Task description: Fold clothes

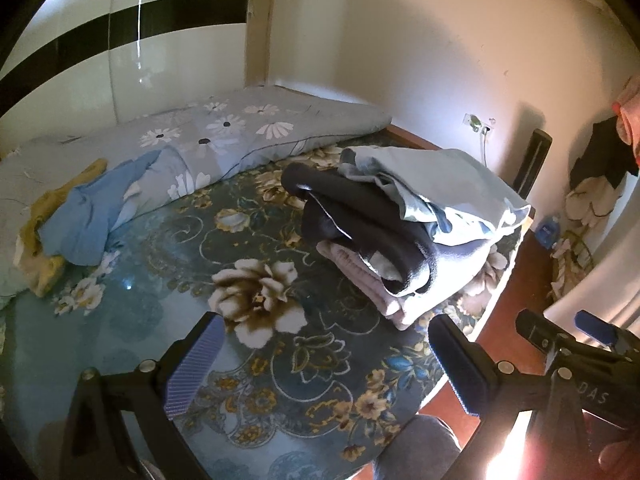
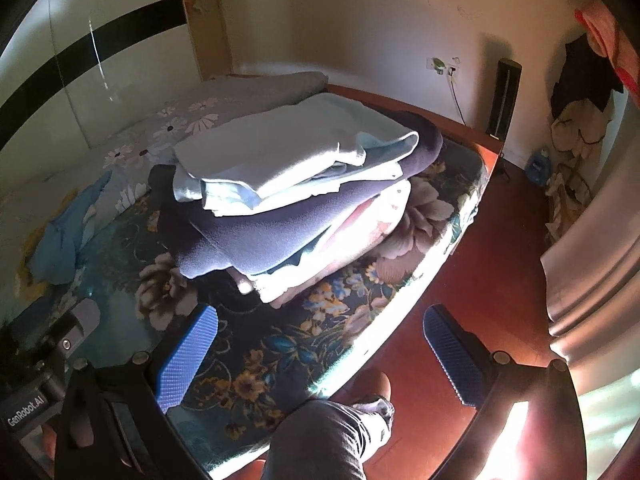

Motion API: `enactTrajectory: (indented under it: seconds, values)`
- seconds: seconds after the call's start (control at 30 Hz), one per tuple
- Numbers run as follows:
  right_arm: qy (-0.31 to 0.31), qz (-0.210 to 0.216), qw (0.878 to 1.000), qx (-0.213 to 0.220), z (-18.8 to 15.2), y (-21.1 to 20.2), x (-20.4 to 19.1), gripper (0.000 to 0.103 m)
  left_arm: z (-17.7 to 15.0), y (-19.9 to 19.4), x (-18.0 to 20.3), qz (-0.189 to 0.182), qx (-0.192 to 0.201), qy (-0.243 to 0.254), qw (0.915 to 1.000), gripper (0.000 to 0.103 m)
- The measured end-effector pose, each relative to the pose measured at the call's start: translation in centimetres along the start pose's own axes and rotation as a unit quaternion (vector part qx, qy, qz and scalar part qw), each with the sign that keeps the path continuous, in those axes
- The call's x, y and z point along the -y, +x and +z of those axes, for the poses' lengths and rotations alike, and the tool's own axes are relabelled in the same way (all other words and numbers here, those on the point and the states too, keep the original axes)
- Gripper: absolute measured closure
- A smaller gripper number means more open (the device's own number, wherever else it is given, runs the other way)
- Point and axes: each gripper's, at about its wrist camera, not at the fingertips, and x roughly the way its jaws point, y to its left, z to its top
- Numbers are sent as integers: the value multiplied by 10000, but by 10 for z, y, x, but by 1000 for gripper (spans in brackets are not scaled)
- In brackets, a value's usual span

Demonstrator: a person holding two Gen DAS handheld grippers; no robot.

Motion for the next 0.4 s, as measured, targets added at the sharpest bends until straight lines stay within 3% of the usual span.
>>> enactTrajectory:
  seconds: [0.4]
  values:
    - [3, 111, 9999, -80, -2, 4, -1, 0, -6, 3, 3, 270, -2, 93, 9996, 0]
